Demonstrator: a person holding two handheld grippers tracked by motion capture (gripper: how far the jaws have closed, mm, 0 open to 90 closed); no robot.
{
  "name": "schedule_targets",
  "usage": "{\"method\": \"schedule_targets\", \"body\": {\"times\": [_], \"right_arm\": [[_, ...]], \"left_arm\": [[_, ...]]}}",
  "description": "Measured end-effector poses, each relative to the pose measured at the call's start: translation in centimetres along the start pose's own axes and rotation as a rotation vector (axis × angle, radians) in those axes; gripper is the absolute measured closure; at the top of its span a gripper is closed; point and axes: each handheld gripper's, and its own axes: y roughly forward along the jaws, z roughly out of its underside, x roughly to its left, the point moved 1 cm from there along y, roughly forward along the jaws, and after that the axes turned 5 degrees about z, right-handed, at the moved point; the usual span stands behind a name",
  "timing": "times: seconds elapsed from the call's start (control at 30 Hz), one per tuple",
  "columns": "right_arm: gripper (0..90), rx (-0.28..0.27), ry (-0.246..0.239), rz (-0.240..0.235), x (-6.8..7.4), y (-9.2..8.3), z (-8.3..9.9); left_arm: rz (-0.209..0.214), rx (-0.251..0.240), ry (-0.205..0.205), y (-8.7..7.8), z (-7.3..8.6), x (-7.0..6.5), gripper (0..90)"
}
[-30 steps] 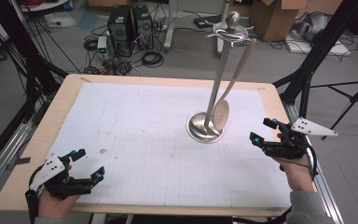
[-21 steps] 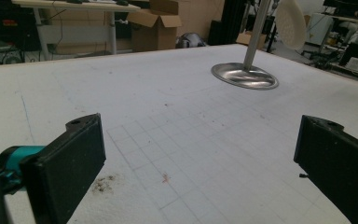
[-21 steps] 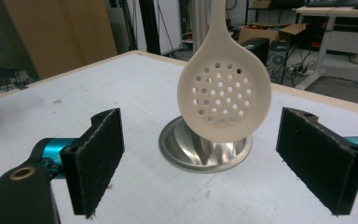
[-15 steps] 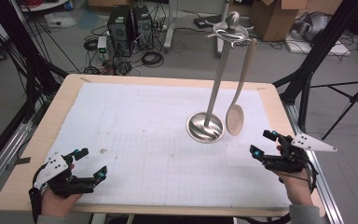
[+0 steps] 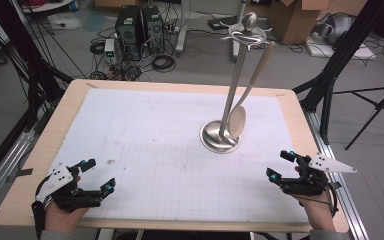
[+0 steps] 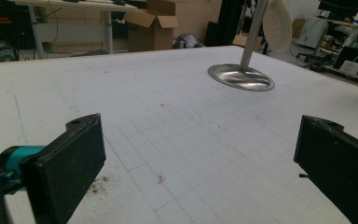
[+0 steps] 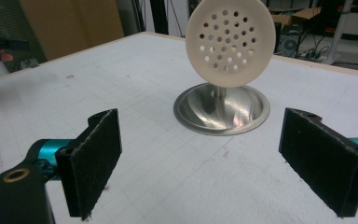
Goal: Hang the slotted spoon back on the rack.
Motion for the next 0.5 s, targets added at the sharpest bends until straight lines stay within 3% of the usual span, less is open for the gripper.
{"method": "schedule_targets", "body": {"times": [0.37, 0.5], "right_arm": [[12.0, -0.021, 0.009, 0.015, 0.1, -0.8, 1.1], [12.0, -0.034, 0.004, 0.045, 0.0, -1.1, 1.6]], "left_arm": [[-0.003, 0.002, 0.0, 0.0, 0.1, 0.1, 2.4], [-0.003, 0.008, -0.001, 0.1, 0.1, 0.0, 2.3]]}}
